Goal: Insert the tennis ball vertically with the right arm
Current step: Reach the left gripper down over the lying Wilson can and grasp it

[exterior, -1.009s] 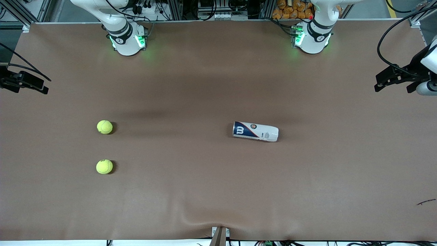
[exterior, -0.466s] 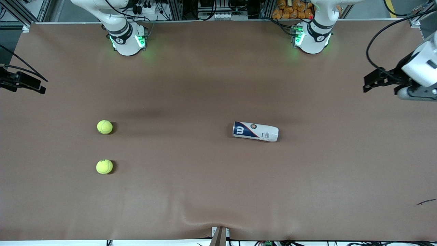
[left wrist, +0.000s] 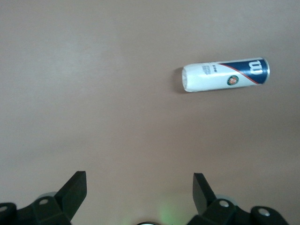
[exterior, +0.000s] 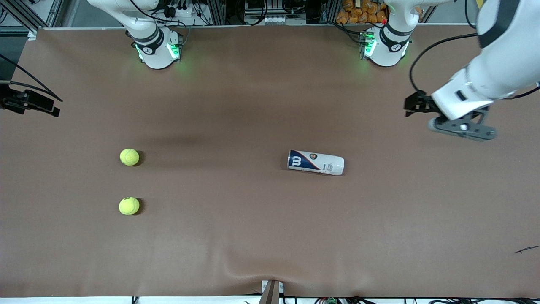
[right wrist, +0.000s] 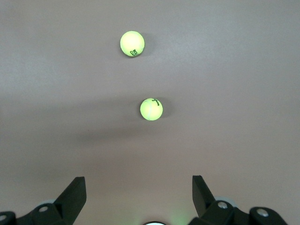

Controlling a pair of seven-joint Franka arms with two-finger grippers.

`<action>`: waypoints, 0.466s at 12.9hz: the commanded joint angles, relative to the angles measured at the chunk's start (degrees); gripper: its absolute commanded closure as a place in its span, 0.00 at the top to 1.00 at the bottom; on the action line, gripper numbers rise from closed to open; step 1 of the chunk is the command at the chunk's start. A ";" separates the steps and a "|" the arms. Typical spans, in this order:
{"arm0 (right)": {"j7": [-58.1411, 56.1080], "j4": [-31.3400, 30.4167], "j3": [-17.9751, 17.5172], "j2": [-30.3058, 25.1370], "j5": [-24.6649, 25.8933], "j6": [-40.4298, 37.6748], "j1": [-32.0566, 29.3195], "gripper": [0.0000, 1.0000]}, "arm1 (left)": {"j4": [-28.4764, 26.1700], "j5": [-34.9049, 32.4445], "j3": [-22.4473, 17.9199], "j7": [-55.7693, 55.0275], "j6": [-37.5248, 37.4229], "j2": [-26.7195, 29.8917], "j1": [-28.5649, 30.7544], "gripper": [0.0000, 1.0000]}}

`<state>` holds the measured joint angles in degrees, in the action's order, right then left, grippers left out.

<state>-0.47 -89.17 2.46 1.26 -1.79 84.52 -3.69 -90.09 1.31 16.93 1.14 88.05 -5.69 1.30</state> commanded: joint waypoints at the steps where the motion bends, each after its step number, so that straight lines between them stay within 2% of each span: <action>1: 0.47 -0.57 -0.79 -0.73 0.21 0.30 -0.53 1.00 | 1.41 -0.78 3.53 6.73 -0.25 -3.00 -0.33 1.00; 3: 0.47 -0.57 -0.87 -0.73 0.21 0.30 -0.27 1.00 | 1.41 -2.53 5.30 12.46 0.72 -4.24 -2.60 1.00; 6: 0.47 -0.66 -0.79 -0.73 0.39 0.30 -0.53 1.00 | 1.41 -3.59 5.39 20.27 2.37 -7.75 -6.56 1.00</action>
<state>-0.47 -89.19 2.12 1.25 -1.81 84.59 -3.66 -90.04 -0.93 22.33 15.92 89.22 -10.91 -3.33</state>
